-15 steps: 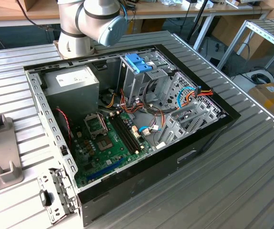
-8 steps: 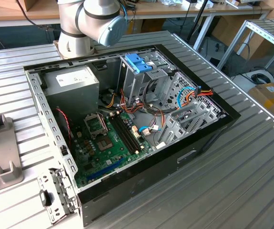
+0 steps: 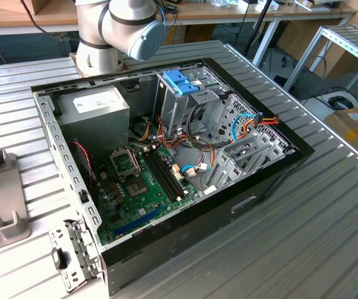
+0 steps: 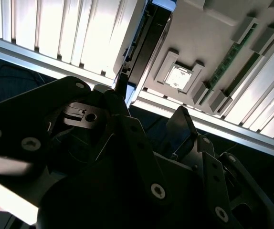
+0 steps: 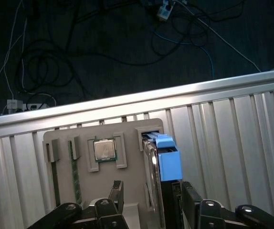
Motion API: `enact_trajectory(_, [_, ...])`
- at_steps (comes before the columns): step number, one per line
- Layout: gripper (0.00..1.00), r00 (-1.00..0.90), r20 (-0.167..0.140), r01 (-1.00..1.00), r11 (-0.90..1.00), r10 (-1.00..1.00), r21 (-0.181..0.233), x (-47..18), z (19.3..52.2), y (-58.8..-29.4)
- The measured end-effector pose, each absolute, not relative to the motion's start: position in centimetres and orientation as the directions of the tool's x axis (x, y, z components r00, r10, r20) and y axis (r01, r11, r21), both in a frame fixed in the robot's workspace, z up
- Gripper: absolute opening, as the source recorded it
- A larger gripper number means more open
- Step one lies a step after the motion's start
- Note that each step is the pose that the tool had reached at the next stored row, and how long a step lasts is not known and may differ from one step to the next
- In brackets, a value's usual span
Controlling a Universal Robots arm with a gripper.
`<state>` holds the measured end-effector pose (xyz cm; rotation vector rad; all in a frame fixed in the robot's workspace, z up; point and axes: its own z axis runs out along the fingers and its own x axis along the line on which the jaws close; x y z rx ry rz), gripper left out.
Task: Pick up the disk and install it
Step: 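Pick up the disk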
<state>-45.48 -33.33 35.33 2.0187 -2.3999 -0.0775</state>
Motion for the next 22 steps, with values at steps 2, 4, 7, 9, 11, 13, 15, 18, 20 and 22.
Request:
enact_trajectory(2, [0.60, -0.172, -0.028, -0.985, 0.171, -0.985, 0.041, -45.53, 35.29, -33.30])
enact_trajectory(4, [0.60, -0.172, -0.028, -0.985, 0.171, -0.985, 0.041, -45.56, 35.26, -33.28])
enact_trajectory(7, [0.60, -0.172, -0.028, -0.985, 0.171, -0.985, 0.041, -45.59, 35.22, -33.24])
enact_trajectory(9, [0.60, -0.172, -0.028, -0.985, 0.171, -0.985, 0.041, -45.60, 35.19, -33.21])
enact_trajectory(11, [0.60, -0.172, -0.028, -0.985, 0.171, -0.985, 0.041, -45.62, 35.16, -33.18])
enact_trajectory(13, [0.60, -0.172, -0.028, -0.985, 0.171, -0.985, 0.041, -45.64, 35.13, -33.16])
enact_trajectory(15, [0.60, -0.172, -0.028, -0.985, 0.171, -0.985, 0.041, -45.66, 35.10, -33.13])
enact_trajectory(18, [0.60, -0.172, -0.028, -0.985, 0.171, -0.985, 0.041, -45.70, 35.06, -33.12])
enact_trajectory(20, [0.60, -0.172, -0.028, -0.985, 0.171, -0.985, 0.041, -45.73, 35.03, -33.11])
enact_trajectory(22, [0.60, -0.172, -0.028, -0.985, 0.171, -0.985, 0.041, -45.72, 34.94, -33.11])
